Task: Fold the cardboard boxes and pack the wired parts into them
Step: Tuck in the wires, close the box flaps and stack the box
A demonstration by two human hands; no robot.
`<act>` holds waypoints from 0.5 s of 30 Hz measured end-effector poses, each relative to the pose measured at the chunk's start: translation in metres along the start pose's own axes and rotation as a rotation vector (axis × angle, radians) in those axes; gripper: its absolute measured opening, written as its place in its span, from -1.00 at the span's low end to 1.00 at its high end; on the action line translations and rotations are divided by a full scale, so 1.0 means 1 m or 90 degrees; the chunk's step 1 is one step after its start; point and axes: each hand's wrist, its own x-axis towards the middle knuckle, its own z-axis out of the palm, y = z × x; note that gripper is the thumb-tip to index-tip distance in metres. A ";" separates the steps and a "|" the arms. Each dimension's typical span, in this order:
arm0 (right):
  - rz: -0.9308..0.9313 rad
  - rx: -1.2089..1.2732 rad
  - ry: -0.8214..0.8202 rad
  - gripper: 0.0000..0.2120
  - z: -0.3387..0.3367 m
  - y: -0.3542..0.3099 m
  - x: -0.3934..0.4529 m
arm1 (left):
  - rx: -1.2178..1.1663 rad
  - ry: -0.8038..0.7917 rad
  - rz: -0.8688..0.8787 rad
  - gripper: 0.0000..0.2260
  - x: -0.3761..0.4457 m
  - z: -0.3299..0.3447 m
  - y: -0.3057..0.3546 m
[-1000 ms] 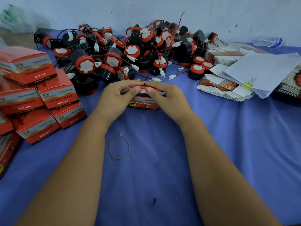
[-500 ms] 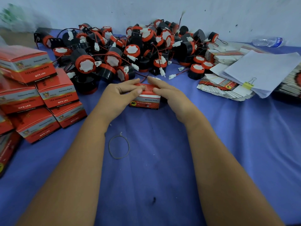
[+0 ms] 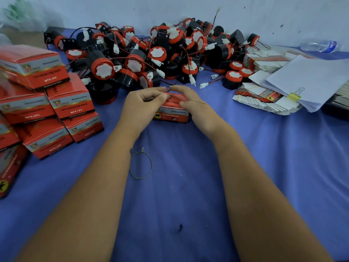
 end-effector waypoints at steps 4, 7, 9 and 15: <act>-0.009 -0.024 0.013 -0.54 0.001 0.000 0.001 | 0.054 -0.003 0.015 -0.72 0.002 -0.001 -0.001; -0.013 -0.065 0.022 -0.52 0.003 0.000 0.001 | 0.074 -0.022 0.010 -0.65 0.003 -0.001 0.000; -0.009 -0.056 0.018 -0.53 0.003 0.000 0.000 | 0.082 -0.020 0.016 -0.70 0.001 0.002 0.000; 0.062 0.036 -0.003 -0.67 0.001 0.002 -0.004 | -0.008 0.035 -0.060 -0.71 0.000 0.004 -0.004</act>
